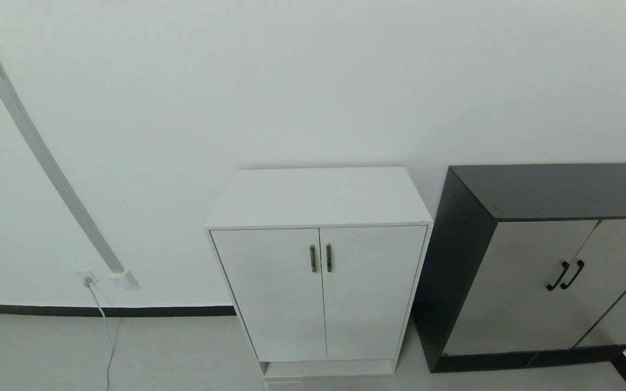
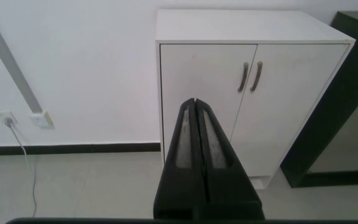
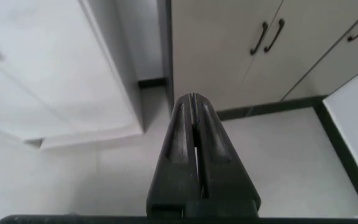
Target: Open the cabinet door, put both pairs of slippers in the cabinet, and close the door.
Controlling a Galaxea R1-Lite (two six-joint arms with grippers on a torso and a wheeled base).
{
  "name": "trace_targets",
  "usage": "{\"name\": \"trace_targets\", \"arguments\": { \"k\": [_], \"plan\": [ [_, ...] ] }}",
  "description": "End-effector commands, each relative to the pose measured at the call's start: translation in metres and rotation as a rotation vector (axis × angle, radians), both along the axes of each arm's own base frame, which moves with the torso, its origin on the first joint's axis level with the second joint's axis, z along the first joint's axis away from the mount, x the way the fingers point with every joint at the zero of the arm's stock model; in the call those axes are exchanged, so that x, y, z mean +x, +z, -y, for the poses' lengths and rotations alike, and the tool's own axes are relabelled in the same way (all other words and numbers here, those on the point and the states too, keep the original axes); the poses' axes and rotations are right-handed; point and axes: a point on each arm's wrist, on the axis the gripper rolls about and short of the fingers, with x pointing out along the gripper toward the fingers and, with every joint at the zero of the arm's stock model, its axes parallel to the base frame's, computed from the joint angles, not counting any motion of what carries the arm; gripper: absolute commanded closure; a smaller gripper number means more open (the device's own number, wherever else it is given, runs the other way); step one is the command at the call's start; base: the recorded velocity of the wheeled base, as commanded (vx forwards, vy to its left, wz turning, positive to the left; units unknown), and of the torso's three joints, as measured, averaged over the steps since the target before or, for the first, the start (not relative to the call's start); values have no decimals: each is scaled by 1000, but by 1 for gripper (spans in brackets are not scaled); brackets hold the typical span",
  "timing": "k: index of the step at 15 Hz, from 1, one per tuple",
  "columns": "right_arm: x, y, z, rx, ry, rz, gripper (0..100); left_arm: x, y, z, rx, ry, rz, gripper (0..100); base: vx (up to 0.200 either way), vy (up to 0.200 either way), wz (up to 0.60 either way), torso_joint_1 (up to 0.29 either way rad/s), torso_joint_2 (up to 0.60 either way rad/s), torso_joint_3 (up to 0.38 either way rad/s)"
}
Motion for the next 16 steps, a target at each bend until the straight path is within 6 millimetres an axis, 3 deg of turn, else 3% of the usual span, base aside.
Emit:
{"name": "trace_targets", "arguments": {
  "k": [1, 6, 10, 16],
  "plan": [
    [-24, 3, -1, 9, 29, 76, 100, 0, 0, 0, 0, 1, -1, 100, 0, 0, 0, 0, 0, 0],
    [-49, -16, -2, 30, 98, 2, 100, 0, 0, 0, 0, 1, -1, 100, 0, 0, 0, 0, 0, 0],
    [-58, -35, -3, 42, 141, -59, 100, 0, 0, 0, 0, 1, -1, 100, 0, 0, 0, 0, 0, 0],
    [-72, -43, -3, 41, 185, -69, 100, 0, 0, 0, 0, 1, -1, 100, 0, 0, 0, 0, 0, 0]
  ]
}}
